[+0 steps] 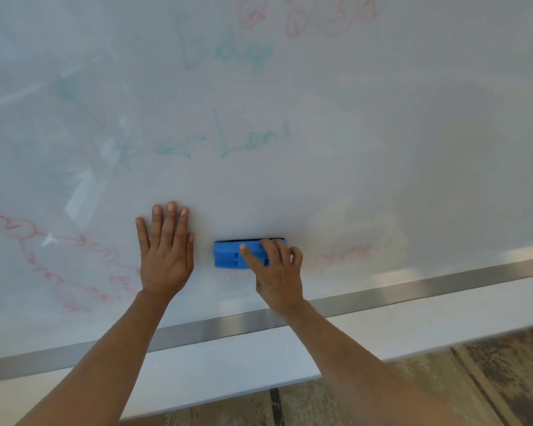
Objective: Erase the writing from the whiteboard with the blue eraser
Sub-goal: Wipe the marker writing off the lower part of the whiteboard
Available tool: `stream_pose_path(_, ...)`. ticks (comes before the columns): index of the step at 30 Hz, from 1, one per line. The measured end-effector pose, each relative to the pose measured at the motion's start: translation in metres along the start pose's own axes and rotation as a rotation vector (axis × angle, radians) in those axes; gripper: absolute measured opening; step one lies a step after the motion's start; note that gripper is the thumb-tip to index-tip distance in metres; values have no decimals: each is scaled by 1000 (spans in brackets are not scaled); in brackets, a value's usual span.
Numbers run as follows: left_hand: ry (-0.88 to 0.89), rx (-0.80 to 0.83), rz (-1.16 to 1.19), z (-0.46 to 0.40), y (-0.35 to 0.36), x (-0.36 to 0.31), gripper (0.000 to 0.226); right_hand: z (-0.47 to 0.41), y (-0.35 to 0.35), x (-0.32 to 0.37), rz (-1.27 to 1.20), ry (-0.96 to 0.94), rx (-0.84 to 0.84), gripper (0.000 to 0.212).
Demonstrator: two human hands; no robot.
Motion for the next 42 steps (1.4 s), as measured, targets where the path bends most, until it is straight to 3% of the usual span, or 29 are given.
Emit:
stream_pose_path(4,-3,7,3,0,0,-1,56,-8,-22,-5,96,-110,-57,88)
stream_pose_path(10,-57,11,11,5,-5,4,60,-84,-100,-55,-8,182,-341,63)
stream_pose_path(13,-117,11,-15,9,-9,17,64,-102,-102,-40,-25,152,-383,60)
stream_pose_path(16,-94,15,-27,11,-10,21,66,-75,-66,10,9,-97,-308,64)
stream_pose_path(20,-57,28,-73,13,-8,24,69,-13,1,46,92,-361,-58,71)
stream_pose_path(23,-50,47,-84,16,-4,28,66,8,27,46,124,-430,77,66)
stream_pose_path(26,-50,43,-88,15,-2,28,65,2,20,40,135,-442,15,67)
stream_pose_path(32,-53,50,-83,16,1,27,66,-26,-35,-16,52,-180,-241,61)
stream_pose_path(38,-72,66,-54,14,-1,25,66,-13,-52,-88,-226,417,-333,65)
stream_pose_path(42,-66,64,-55,15,-3,25,66,1,-42,-75,-381,612,-400,66)
Point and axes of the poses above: each hand's wrist, its own z-axis away from the middle knuckle, its own y-axis out of the palm, x = y × z, the point moved 10 cm from there along -z, towards the middle knuckle, and after that the axes turned 2 degrees about -z, right-handed, at the moved point
